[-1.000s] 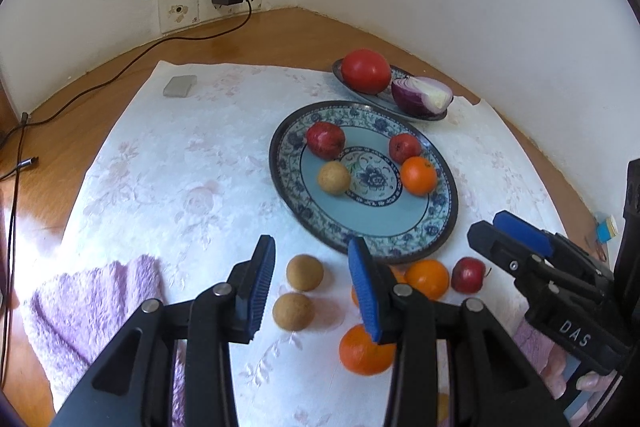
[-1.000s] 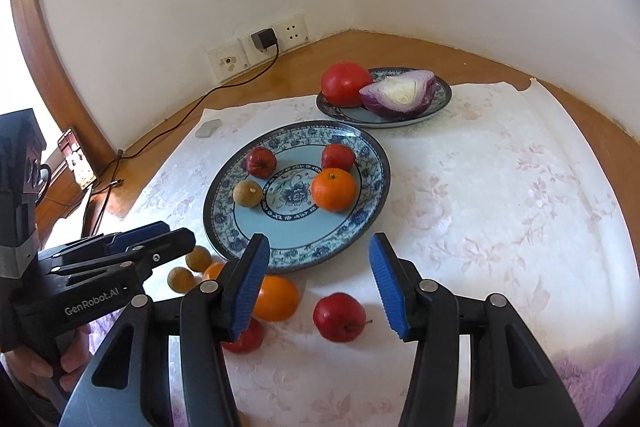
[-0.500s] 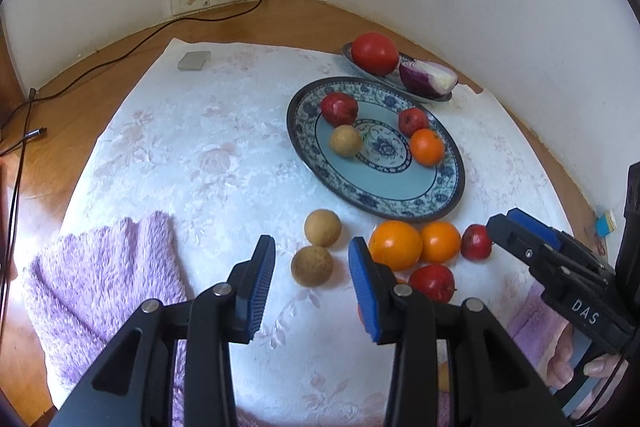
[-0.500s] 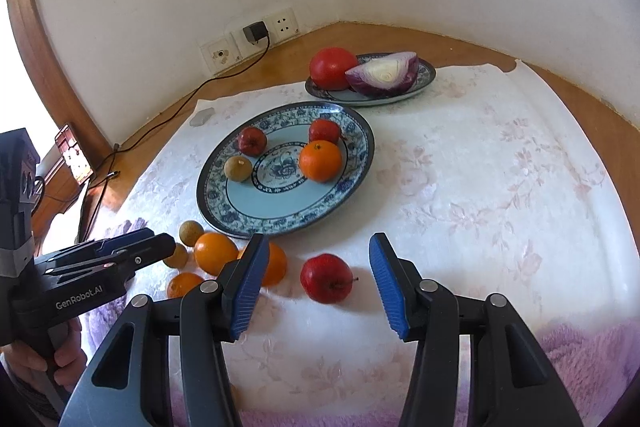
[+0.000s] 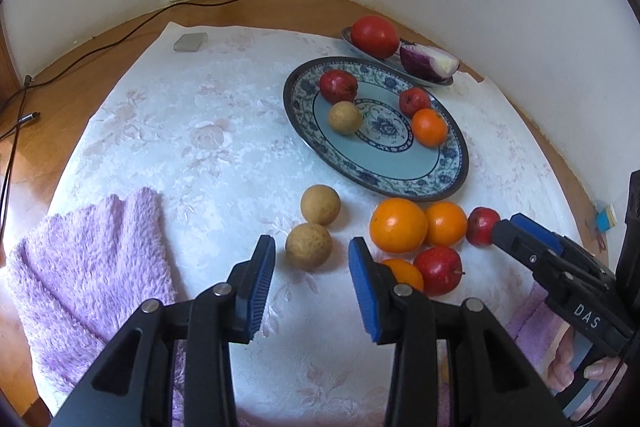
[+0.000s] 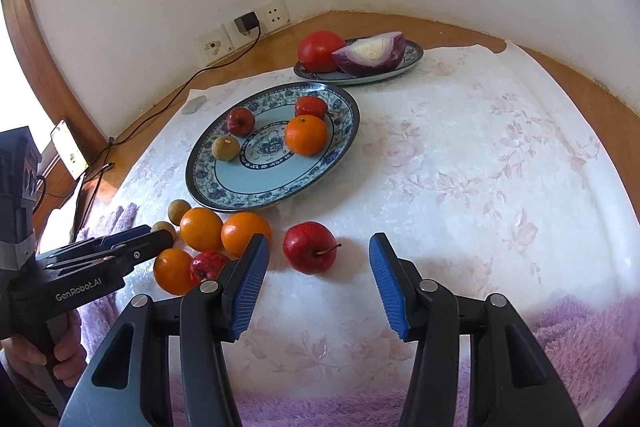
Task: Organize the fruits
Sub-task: 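Move both tools back over the remaining fruit cluster, then grasp a small brown round fruit with the left tool while the right tool grasps a red apple, then carry the brown fruit and the red apple over the plate with both tools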
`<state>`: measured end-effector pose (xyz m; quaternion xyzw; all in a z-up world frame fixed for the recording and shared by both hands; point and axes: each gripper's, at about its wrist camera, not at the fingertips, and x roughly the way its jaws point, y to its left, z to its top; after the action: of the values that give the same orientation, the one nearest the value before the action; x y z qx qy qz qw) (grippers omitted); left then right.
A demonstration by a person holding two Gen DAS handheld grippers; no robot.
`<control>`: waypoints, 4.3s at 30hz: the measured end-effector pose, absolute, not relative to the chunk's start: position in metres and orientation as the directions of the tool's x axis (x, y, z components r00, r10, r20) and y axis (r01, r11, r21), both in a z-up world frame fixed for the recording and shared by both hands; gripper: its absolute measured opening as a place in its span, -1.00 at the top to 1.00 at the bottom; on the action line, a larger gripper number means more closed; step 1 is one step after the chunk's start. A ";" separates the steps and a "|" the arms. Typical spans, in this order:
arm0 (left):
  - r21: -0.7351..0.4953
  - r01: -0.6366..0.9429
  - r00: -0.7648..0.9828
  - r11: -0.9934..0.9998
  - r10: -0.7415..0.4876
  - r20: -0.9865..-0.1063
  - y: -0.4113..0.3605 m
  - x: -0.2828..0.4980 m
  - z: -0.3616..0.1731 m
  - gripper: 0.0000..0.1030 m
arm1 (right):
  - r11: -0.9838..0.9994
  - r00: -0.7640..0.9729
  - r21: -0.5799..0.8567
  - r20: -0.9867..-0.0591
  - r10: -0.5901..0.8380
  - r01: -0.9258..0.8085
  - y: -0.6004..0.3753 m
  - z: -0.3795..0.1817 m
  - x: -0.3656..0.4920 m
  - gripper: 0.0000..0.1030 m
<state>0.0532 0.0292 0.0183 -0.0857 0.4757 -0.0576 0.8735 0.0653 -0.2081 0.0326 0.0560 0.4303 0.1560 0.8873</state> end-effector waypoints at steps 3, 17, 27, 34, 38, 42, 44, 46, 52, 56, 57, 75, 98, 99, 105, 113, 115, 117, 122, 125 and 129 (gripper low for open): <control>-0.203 0.015 0.541 0.979 -0.179 -0.822 0.029 0.054 0.016 0.22 | 0.946 0.580 0.233 -0.748 0.323 -0.227 -0.209 0.031 0.066 -0.04; -0.186 0.018 0.573 0.982 -0.162 -0.803 0.028 0.055 0.013 0.22 | 0.955 0.577 0.211 -0.761 0.295 -0.210 -0.203 0.018 0.070 -0.04; -0.164 0.017 0.599 0.986 -0.142 -0.788 0.025 0.052 0.010 0.23 | 0.959 0.579 0.187 -0.767 0.278 -0.213 -0.200 0.016 0.071 -0.04; -0.158 0.015 0.603 0.987 -0.135 -0.786 0.025 0.050 0.009 0.27 | 0.960 0.580 0.182 -0.767 0.274 -0.213 -0.199 0.016 0.070 -0.03; -0.166 0.007 0.605 0.986 -0.136 -0.784 0.028 0.049 0.010 0.35 | 0.959 0.579 0.187 -0.766 0.279 -0.215 -0.199 0.016 0.070 0.12; -0.180 0.007 0.601 0.984 -0.148 -0.785 0.031 0.049 0.011 0.49 | 0.952 0.570 0.198 -0.765 0.299 -0.234 -0.196 0.016 0.070 0.29; -0.191 0.010 0.597 0.981 -0.159 -0.786 0.032 0.049 0.012 0.49 | 0.950 0.567 0.198 -0.766 0.304 -0.242 -0.193 0.016 0.069 0.38; -0.197 0.009 0.595 0.980 -0.164 -0.787 0.033 0.049 0.012 0.49 | 0.950 0.567 0.196 -0.766 0.303 -0.242 -0.193 0.016 0.069 0.38; -0.209 0.006 0.593 0.978 -0.172 -0.786 0.035 0.045 0.015 0.49 | 0.951 0.571 0.215 -0.761 0.307 -0.224 -0.198 0.017 0.067 0.38; -0.214 0.008 0.601 0.977 -0.176 -0.780 0.037 0.042 0.021 0.49 | 0.952 0.578 0.212 -0.758 0.302 -0.219 -0.201 0.018 0.065 0.38; -0.215 0.009 0.603 0.977 -0.177 -0.778 0.037 0.041 0.023 0.49 | 0.953 0.580 0.213 -0.757 0.301 -0.217 -0.202 0.019 0.065 0.38; -0.216 0.051 0.633 0.975 -0.199 -0.748 0.021 0.055 0.047 0.49 | 0.946 0.611 0.225 -0.724 0.322 -0.232 -0.206 0.038 0.067 0.39; -0.210 0.084 0.625 0.974 -0.215 -0.751 0.006 0.098 0.044 0.49 | 0.931 0.607 0.221 -0.710 0.357 -0.290 -0.189 0.047 0.096 0.38; -0.210 0.083 0.623 0.974 -0.215 -0.752 0.006 0.100 0.042 0.49 | 0.931 0.606 0.221 -0.710 0.358 -0.290 -0.188 0.047 0.097 0.38; -0.205 0.081 0.613 0.975 -0.211 -0.761 0.004 0.110 0.036 0.49 | 0.927 0.590 0.230 -0.719 0.368 -0.298 -0.185 0.041 0.108 0.38; -0.199 0.076 0.602 0.977 -0.204 -0.772 0.002 0.121 0.026 0.49 | 0.922 0.572 0.223 -0.730 0.373 -0.317 -0.176 0.034 0.119 0.39; -0.200 0.075 0.600 0.977 -0.204 -0.773 0.002 0.125 0.024 0.49 | 0.921 0.569 0.227 -0.731 0.376 -0.318 -0.175 0.032 0.122 0.39; -0.200 0.074 0.598 0.977 -0.204 -0.775 0.002 0.127 0.022 0.49 | 0.921 0.566 0.228 -0.734 0.376 -0.316 -0.175 0.031 0.125 0.39; -0.207 0.070 0.589 0.976 -0.208 -0.781 0.004 0.133 0.017 0.49 | 0.914 0.555 0.243 -0.734 0.392 -0.324 -0.172 0.027 0.129 0.38; -0.206 0.071 0.591 0.976 -0.208 -0.779 0.003 0.135 0.016 0.49 | 0.910 0.549 0.246 -0.734 0.400 -0.334 -0.170 0.025 0.131 0.38; -0.202 0.079 0.594 0.976 -0.209 -0.777 0.002 0.137 0.015 0.50 | 0.906 0.535 0.249 -0.742 0.405 -0.341 -0.167 0.022 0.134 0.38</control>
<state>0.1369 0.0017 0.0151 -0.0730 0.4435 -0.0809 0.8896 0.1341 -0.1670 0.0220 0.0369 0.4327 0.2131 0.8752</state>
